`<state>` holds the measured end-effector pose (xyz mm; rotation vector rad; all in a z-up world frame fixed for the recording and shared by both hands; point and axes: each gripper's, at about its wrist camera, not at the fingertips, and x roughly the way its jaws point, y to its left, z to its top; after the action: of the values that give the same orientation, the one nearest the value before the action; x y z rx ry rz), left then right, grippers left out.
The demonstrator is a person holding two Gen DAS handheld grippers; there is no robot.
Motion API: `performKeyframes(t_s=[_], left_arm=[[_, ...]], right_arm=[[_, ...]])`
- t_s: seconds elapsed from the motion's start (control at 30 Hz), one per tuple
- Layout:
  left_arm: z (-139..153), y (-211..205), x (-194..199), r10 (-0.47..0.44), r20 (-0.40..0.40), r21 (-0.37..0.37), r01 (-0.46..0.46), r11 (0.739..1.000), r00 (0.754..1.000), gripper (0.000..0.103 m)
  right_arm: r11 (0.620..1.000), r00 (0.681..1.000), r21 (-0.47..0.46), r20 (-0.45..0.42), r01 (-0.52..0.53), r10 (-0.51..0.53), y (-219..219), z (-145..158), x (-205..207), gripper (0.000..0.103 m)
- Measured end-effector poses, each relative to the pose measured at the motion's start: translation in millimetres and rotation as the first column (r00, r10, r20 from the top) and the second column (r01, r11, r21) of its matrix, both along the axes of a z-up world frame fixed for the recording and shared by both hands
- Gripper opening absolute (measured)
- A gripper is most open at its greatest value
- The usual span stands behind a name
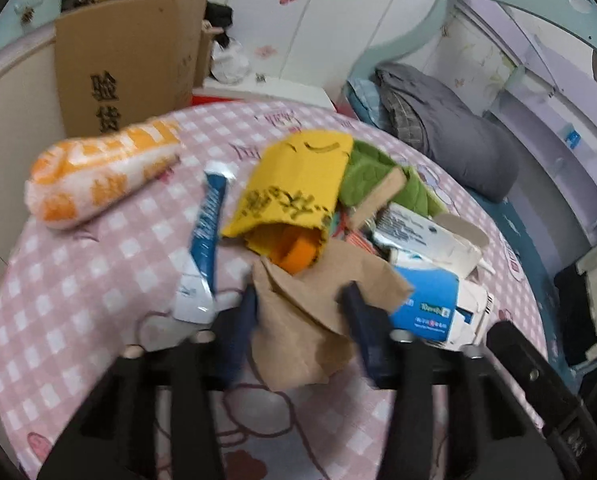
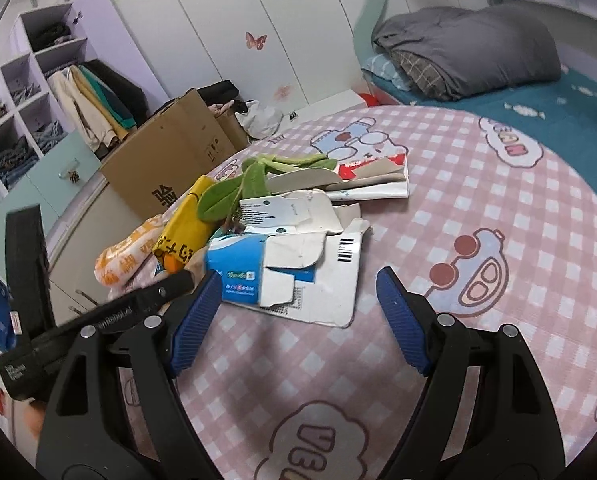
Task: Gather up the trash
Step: 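Grasp the brown paper bag with left while right grasps the white-blue box, then carry the paper bag and box over the bucket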
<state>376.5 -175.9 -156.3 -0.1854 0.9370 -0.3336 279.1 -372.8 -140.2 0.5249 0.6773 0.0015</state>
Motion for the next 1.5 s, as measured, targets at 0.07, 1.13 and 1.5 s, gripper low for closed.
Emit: performKeyframes(t_s=[0.07, 1.13, 1.5], left_arm=[[0, 2, -1, -0.002, 0.002, -0.024, 0.002, 1.000, 1.000, 0.023], [34, 55, -46, 0.065, 0.096, -0.141, -0.051, 0.989, 0.993, 0.005], [70, 110, -97, 0.121, 0.177, -0.226, -0.079, 0.971, 0.977, 0.005]], right_arm=[[0.999, 1.000, 0.051, 0.000, -0.005, 0.005, -7, -4, 3, 0.078], [0.929, 0.969, 0.326, 0.224, -0.177, 0.106, -1, 14, -7, 0.004], [0.934, 0.926, 0.219, 0.318, -0.280, 0.203, 59, 65, -43, 0.004]])
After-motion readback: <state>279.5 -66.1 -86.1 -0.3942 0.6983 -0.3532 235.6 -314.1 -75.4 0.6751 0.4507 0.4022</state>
